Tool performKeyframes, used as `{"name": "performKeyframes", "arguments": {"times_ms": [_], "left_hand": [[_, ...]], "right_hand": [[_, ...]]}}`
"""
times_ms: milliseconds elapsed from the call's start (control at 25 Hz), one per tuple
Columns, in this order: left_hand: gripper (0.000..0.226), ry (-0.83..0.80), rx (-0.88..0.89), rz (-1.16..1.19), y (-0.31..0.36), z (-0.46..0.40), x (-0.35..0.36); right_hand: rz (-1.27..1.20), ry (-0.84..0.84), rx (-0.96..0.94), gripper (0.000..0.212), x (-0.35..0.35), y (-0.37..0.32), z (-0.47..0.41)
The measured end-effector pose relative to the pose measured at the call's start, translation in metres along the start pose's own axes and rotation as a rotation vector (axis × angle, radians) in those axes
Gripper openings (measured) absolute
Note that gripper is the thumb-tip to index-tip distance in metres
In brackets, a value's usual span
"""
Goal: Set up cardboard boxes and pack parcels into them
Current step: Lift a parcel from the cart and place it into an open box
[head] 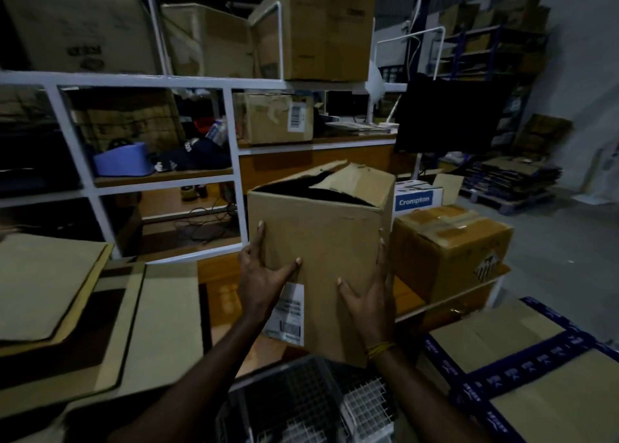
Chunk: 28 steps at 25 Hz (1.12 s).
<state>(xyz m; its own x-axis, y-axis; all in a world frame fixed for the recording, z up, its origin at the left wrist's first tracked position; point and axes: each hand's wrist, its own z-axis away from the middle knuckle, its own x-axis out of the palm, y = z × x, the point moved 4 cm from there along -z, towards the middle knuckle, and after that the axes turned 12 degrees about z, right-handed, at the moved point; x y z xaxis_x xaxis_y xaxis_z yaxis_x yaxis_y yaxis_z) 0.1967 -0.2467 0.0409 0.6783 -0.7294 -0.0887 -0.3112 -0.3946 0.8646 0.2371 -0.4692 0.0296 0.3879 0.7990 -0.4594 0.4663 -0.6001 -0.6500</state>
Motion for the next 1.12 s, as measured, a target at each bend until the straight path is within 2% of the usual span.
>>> {"name": "performKeyframes", "arguments": {"times_ms": [200, 400, 480, 560, 720, 840, 920, 1000, 1120], "left_hand": [[0.101, -0.095, -0.067, 0.028, -0.034, 0.017, -0.041], [0.105, -0.224, -0.137, 0.04, -0.03, 0.001, -0.054], [0.103, -0.275, -0.141, 0.069, -0.021, -0.002, -0.052], [0.092, -0.311, -0.103, 0.092, -0.008, 0.004, -0.045], [0.065, -0.242, -0.021, 0.155, 0.001, 0.009, -0.044], [0.062, -0.263, 0.04, 0.03, 0.008, 0.002, -0.046], [0.06, -0.304, -0.004, -0.104, 0.013, 0.0, -0.037], [0.054, -0.282, -0.07, -0.178, 0.01, -0.003, -0.031], [0.047, -0.251, -0.031, -0.174, 0.0, -0.011, -0.03]], "right_hand": [[0.013, -0.081, 0.034, 0.104, 0.026, -0.012, 0.053], [0.039, -0.088, 0.054, 0.095, 0.041, -0.036, 0.092], [0.064, -0.132, -0.01, 0.087, 0.05, -0.05, 0.1], [0.068, -0.194, -0.128, 0.077, 0.065, -0.069, 0.101], [0.047, -0.296, -0.182, 0.067, 0.097, -0.092, 0.098], [0.078, -0.317, -0.14, 0.063, 0.106, -0.084, 0.088], [0.123, -0.364, -0.083, 0.057, 0.11, -0.076, 0.079], [0.149, -0.366, -0.11, 0.055, 0.111, -0.072, 0.067], [0.17, -0.35, -0.179, 0.061, 0.107, -0.064, 0.044]]}}
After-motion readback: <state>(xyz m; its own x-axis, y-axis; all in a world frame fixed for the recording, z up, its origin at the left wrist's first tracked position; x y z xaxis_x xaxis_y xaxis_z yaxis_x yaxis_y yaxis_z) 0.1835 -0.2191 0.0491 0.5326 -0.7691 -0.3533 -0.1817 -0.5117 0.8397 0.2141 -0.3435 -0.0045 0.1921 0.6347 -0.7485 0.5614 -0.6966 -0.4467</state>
